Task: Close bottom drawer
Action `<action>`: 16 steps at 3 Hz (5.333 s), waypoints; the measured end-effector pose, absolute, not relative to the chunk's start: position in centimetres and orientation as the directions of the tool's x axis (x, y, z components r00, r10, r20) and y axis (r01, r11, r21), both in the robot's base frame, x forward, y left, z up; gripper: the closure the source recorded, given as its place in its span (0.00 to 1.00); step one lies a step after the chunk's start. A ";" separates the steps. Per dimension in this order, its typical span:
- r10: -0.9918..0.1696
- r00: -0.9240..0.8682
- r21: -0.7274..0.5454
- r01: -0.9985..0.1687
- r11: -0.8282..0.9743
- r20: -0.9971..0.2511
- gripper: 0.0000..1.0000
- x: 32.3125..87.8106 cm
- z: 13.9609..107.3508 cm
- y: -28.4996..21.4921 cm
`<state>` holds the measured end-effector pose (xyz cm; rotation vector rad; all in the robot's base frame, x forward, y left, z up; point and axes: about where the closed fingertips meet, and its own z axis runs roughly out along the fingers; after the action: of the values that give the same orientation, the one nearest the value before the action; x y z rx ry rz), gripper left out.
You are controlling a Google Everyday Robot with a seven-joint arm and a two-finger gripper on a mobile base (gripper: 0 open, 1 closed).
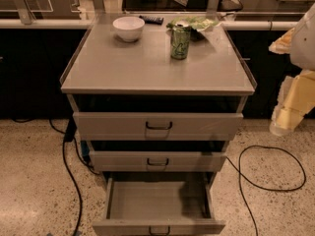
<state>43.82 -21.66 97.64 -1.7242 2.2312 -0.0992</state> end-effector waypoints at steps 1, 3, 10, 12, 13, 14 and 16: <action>-0.953 -0.221 -0.247 -0.931 0.270 -0.207 0.00 43.8 97.6 -21.7; -0.947 -0.256 -0.284 -0.909 0.304 -0.195 0.00 43.9 98.5 -24.6; -0.822 -0.536 -0.408 -0.719 0.563 -0.191 0.00 39.5 91.5 -45.1; -0.837 -0.546 -0.177 -0.826 0.535 0.020 0.00 40.7 75.4 -46.2; -0.835 -0.550 -0.177 -0.824 0.538 0.018 0.00 40.4 75.2 -46.3; -0.822 -0.569 -0.172 -0.811 0.559 0.009 0.00 38.9 74.0 -46.8; -0.760 -0.650 -0.217 -0.741 0.636 -0.009 0.00 35.5 66.1 -47.8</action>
Offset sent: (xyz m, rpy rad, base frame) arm -0.0031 -0.0135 0.0014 -0.0335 0.0012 -0.0240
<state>35.45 -47.79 66.05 -1.2659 2.7504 -0.2966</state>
